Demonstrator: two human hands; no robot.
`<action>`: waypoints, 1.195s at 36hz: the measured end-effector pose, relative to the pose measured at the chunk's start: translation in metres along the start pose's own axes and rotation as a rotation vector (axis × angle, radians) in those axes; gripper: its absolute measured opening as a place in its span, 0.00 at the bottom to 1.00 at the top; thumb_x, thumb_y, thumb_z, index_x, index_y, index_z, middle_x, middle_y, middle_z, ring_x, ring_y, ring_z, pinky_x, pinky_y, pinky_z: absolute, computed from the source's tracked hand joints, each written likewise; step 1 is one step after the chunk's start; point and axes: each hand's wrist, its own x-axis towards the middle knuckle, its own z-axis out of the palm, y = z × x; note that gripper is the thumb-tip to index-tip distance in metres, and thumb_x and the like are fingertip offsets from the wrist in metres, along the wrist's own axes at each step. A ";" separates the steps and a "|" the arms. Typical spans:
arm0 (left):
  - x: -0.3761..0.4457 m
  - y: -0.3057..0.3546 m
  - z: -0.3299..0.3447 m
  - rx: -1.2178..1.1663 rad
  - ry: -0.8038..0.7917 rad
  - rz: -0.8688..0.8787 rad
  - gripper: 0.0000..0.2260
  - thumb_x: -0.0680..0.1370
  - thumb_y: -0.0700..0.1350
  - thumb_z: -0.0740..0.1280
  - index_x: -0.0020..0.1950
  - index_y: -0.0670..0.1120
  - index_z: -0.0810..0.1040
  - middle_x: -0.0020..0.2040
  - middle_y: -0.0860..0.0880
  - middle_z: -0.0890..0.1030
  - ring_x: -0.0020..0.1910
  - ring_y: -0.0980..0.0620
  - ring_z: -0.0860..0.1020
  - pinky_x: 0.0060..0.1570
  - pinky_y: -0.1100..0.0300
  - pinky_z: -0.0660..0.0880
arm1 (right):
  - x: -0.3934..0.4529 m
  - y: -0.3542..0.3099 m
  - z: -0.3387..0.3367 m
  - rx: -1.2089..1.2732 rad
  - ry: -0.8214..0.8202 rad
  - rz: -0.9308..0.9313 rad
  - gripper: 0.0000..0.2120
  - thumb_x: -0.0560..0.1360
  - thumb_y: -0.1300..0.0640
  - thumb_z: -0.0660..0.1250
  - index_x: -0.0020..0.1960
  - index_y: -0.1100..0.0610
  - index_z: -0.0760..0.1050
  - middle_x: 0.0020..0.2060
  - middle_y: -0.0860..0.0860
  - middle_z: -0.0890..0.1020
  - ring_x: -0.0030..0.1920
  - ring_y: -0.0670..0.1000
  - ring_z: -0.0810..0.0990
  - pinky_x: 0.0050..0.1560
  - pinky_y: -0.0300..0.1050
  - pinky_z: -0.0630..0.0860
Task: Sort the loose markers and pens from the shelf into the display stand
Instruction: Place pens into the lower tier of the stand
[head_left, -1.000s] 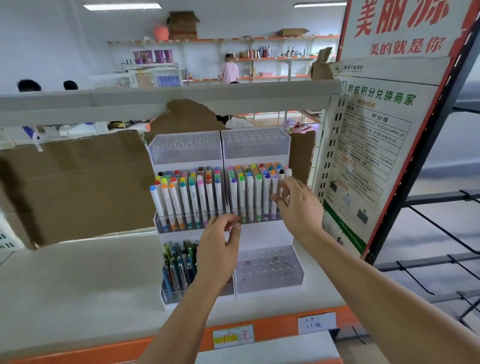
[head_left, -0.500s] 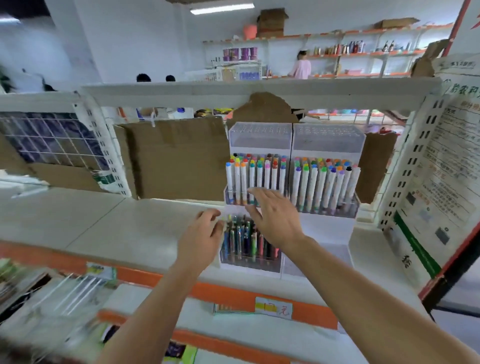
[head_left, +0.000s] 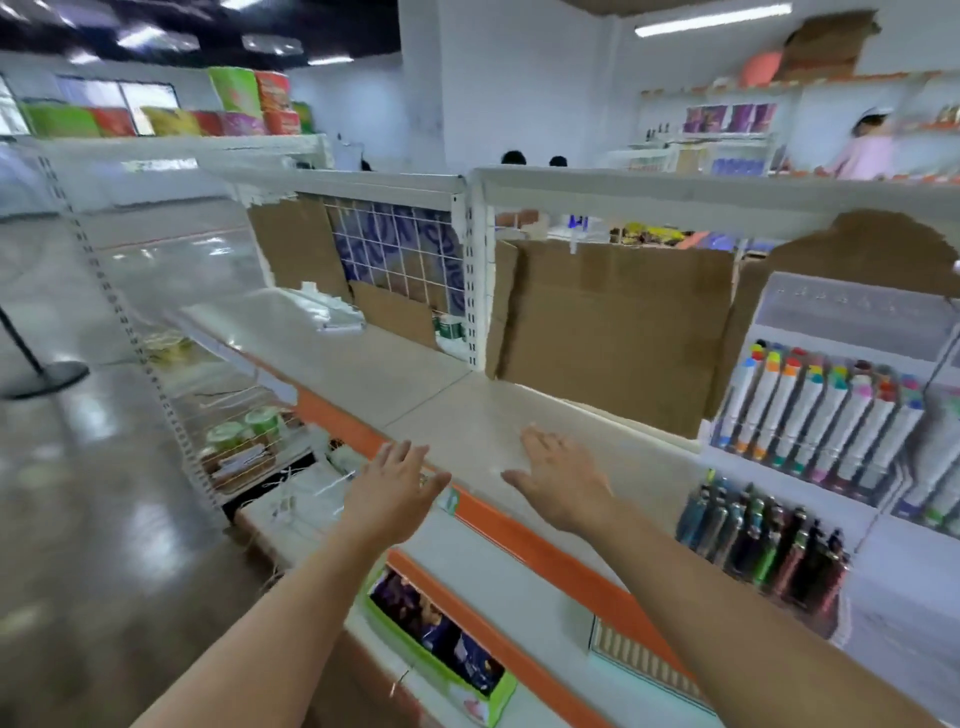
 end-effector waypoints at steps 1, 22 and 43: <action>0.001 -0.013 -0.003 0.006 -0.016 -0.013 0.27 0.81 0.60 0.50 0.77 0.48 0.55 0.78 0.47 0.54 0.77 0.46 0.50 0.74 0.51 0.52 | 0.008 -0.012 0.002 -0.002 -0.011 -0.013 0.30 0.81 0.42 0.51 0.77 0.55 0.49 0.77 0.54 0.55 0.75 0.53 0.54 0.73 0.49 0.53; 0.031 -0.228 -0.051 0.080 -0.123 -0.180 0.32 0.78 0.66 0.44 0.78 0.51 0.47 0.79 0.47 0.47 0.77 0.47 0.45 0.74 0.50 0.45 | 0.166 -0.212 0.057 -0.033 -0.133 -0.191 0.30 0.81 0.40 0.48 0.78 0.52 0.46 0.76 0.51 0.56 0.74 0.53 0.57 0.72 0.51 0.54; 0.224 -0.325 -0.078 0.092 -0.141 -0.157 0.30 0.80 0.64 0.46 0.78 0.51 0.51 0.79 0.48 0.49 0.77 0.47 0.47 0.74 0.47 0.49 | 0.397 -0.239 0.078 -0.031 -0.120 -0.144 0.30 0.81 0.41 0.49 0.77 0.54 0.50 0.74 0.52 0.61 0.72 0.54 0.61 0.70 0.52 0.57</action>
